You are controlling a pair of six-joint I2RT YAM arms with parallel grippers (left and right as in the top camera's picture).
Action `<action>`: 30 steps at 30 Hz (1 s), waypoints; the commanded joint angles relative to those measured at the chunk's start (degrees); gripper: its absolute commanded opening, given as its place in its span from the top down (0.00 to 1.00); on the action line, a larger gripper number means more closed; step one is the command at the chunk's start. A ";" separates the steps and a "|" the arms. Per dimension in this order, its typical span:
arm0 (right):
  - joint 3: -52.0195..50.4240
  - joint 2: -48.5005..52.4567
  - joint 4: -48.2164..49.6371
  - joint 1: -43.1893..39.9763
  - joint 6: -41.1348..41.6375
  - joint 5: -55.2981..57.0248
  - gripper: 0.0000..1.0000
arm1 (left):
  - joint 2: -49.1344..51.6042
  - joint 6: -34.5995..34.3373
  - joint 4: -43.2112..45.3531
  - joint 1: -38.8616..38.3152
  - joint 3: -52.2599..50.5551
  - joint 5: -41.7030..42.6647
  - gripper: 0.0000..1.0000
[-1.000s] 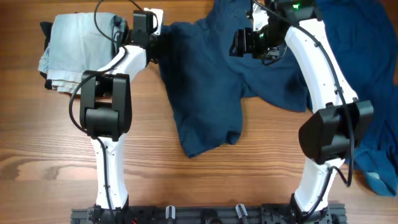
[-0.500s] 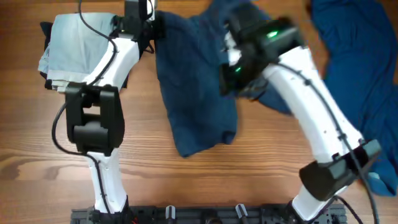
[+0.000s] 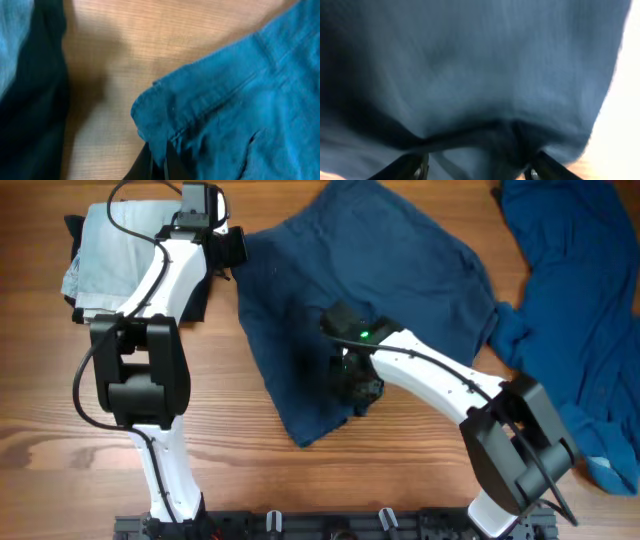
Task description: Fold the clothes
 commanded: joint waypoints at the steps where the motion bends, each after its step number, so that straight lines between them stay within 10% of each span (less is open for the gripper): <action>1: -0.13 0.13 2.86 -4.24 -1.25 -1.53 0.43 | -0.52 -1.77 -7.32 0.11 0.15 0.39 0.96; 16: -0.11 6.14 12.72 -28.83 -16.35 -1.55 0.48 | -11.23 -6.58 -35.71 -0.20 0.13 5.79 0.96; 30: 1.31 12.94 33.24 -33.33 -17.81 1.11 0.59 | -11.28 -8.11 -34.10 -6.43 -0.07 9.29 0.96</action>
